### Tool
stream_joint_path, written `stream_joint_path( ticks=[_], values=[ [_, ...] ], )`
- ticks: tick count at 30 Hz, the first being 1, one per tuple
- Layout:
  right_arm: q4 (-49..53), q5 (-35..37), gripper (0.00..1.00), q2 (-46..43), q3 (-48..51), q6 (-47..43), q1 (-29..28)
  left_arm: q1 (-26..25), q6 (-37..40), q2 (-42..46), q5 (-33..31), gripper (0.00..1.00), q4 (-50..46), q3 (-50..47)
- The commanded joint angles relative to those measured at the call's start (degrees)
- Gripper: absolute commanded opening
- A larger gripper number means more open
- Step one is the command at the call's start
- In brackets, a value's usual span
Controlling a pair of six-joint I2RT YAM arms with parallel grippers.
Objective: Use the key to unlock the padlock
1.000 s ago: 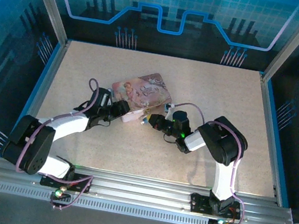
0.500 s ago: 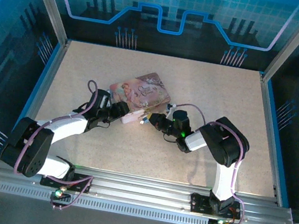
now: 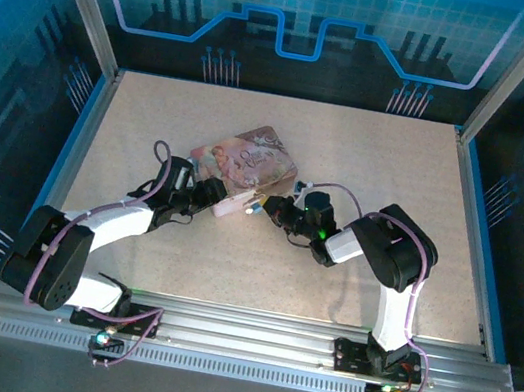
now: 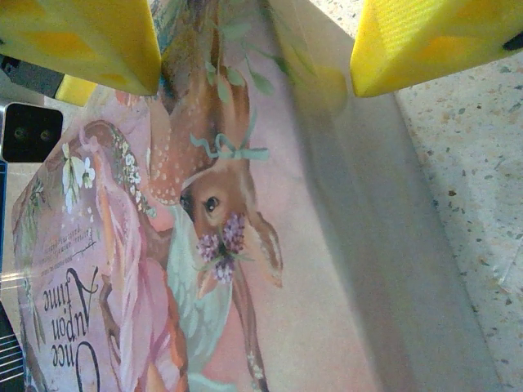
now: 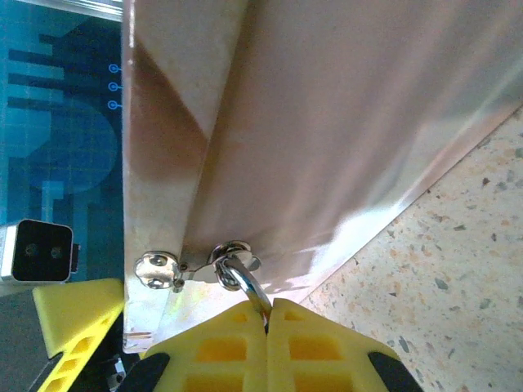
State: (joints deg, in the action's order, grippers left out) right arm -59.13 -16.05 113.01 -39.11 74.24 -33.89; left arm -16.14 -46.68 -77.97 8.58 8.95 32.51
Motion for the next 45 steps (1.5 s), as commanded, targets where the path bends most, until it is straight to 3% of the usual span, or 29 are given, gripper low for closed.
stream_joint_path(
  ticks=[1, 18, 29, 37, 45],
  values=[
    [-4.0, 0.3, 0.00, -0.2, -1.9, 3.4, 0.9, -0.6, -0.6, 0.3, -0.4, 0.63, -2.3, -1.7],
    [-2.6, 1.1, 0.00, -0.7, -0.8, 3.5, 1.9, -0.6, -0.5, 1.5, -0.8, 0.70, -2.9, -1.6],
    [6.3, 2.5, 0.00, -9.0, 2.2, -3.4, 2.2, -0.5, 0.6, 7.5, -1.8, 0.79, -7.4, -0.1],
    [20.3, 3.1, 0.00, -19.6, 3.0, -14.6, 2.4, 0.3, 2.3, 16.7, -2.5, 0.88, -12.8, 0.1],
    [42.3, 2.2, 0.00, -33.8, 0.4, -30.7, 2.4, 1.1, 3.4, 24.9, -2.6, 0.93, -17.2, -0.6]
  ],
)
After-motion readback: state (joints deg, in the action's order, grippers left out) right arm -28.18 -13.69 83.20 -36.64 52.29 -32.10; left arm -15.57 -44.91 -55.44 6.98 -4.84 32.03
